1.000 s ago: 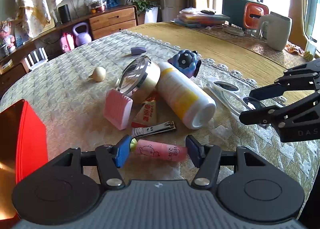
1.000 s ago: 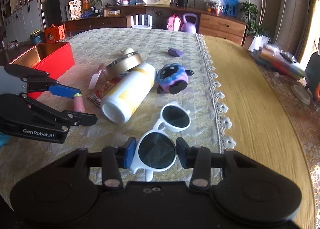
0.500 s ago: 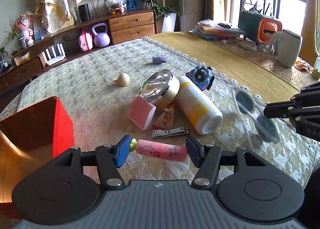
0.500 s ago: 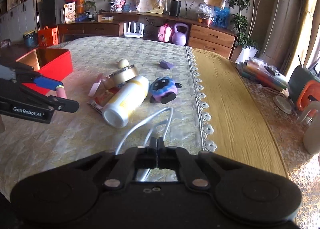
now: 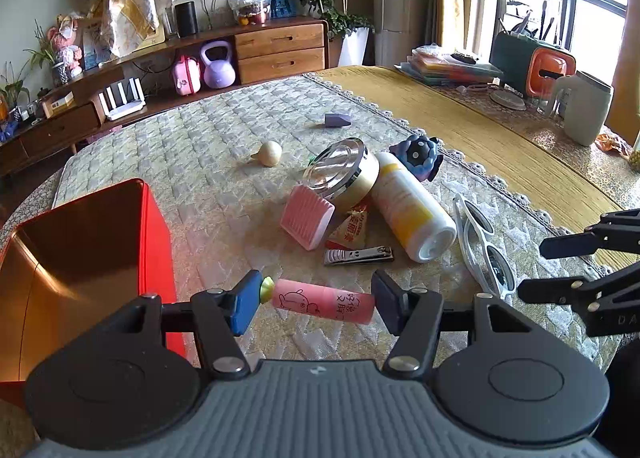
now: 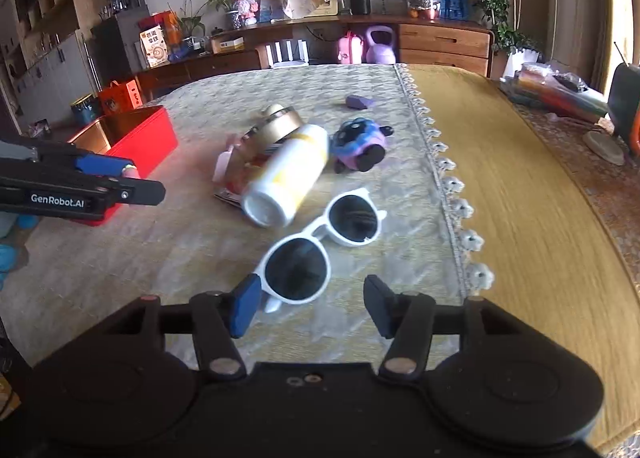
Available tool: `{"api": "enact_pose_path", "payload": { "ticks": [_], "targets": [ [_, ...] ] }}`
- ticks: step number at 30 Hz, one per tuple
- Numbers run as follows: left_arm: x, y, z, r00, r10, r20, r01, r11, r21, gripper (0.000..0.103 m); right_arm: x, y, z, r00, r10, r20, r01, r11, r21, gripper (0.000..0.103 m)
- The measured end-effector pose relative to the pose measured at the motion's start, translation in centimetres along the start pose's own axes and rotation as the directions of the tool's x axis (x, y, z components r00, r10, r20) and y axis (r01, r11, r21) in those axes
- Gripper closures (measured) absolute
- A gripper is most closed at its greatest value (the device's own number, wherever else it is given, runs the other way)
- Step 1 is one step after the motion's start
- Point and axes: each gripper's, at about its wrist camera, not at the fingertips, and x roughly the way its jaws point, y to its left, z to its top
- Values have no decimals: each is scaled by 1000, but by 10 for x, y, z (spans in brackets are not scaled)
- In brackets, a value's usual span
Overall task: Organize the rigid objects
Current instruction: 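Lift and carry the pink tube and sunglasses with both tools over the red tin box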
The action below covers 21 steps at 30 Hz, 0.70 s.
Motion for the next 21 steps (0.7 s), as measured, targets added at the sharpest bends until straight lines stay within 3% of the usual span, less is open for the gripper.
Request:
{"api": "enact_pose_path", "payload": {
  "ticks": [4, 11, 15, 21],
  "targets": [
    [1, 0, -2, 1000, 1, -3, -1, 1000, 5, 43, 18, 13, 2, 1000, 7, -14, -8, 1000, -15, 36],
    [4, 3, -6, 1000, 3, -14, -3, 1000, 5, 43, 39, 16, 5, 998, -53, -16, 53, 998, -34, 34],
    [4, 3, -6, 1000, 2, -15, -2, 1000, 3, 43, 39, 21, 3, 997, -79, -7, 78, 994, -79, 50],
    [4, 4, -6, 1000, 5, -10, -5, 1000, 4, 43, 33, 23, 2, 995, -99, 18, 101, 990, -104, 53]
  ]
}}
